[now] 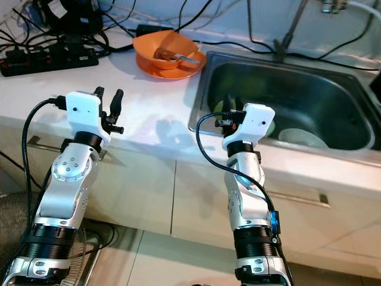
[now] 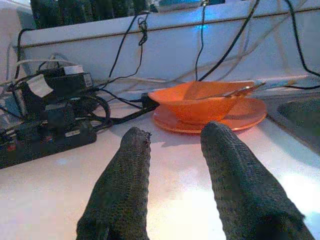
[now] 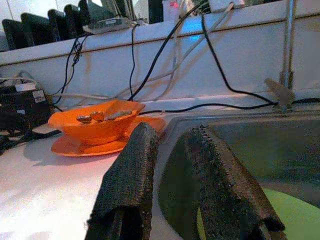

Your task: Kitchen organization

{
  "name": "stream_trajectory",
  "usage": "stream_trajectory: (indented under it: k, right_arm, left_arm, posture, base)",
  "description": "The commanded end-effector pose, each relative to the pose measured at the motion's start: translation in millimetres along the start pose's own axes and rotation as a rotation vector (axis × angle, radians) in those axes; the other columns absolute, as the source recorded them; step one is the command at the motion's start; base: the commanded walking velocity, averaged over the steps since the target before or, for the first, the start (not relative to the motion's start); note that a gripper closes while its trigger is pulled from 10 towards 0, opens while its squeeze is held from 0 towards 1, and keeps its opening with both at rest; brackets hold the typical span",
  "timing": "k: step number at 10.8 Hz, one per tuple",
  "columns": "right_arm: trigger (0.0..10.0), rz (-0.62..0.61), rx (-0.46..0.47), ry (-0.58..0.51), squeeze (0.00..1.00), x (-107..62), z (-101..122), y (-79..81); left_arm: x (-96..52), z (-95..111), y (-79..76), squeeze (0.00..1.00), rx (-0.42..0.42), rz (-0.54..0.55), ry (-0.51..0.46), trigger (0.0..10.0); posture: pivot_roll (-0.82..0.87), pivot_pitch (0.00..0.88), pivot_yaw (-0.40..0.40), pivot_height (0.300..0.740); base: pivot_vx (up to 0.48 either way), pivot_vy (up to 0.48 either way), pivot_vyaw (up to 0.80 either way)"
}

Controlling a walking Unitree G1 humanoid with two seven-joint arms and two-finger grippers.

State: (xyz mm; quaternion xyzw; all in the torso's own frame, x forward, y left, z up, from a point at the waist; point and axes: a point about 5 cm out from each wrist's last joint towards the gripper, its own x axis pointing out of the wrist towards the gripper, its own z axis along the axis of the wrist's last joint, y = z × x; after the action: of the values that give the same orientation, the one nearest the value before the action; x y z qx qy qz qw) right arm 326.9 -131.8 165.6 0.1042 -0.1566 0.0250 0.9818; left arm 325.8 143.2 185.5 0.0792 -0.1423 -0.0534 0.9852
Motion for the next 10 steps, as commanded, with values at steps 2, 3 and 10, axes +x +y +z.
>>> stream_trajectory:
  k: [2, 3, 10]
  right_arm:
    - [10.0, 0.005, -0.012, -0.007, 0.00, 0.8, 2.3, -0.5]
    - [10.0, 0.013, -0.007, -0.006, 0.00, 0.9, 1.8, 0.2]
    - [10.0, 0.014, -0.001, 0.000, 0.00, 0.5, 0.4, 0.3]
  left_arm:
    - [0.0, 2.4, -3.4, 0.00, 0.009, -0.017, -0.010, 10.0]
    - [-0.2, 2.4, -4.5, 0.00, 0.008, -0.021, -0.011, 10.0]
    - [0.0, 2.2, -1.7, 0.00, 0.011, -0.007, -0.005, 10.0]
  posture:
    - [0.09, 0.020, -0.075, 0.740]
    - [0.09, 0.015, -0.077, 0.740]
    - [0.09, 0.034, -0.074, 0.740]
  base:
    - [0.307, 0.000, 0.00]
    - [0.319, 0.000, 0.00]
    - [0.347, 0.000, -0.17]
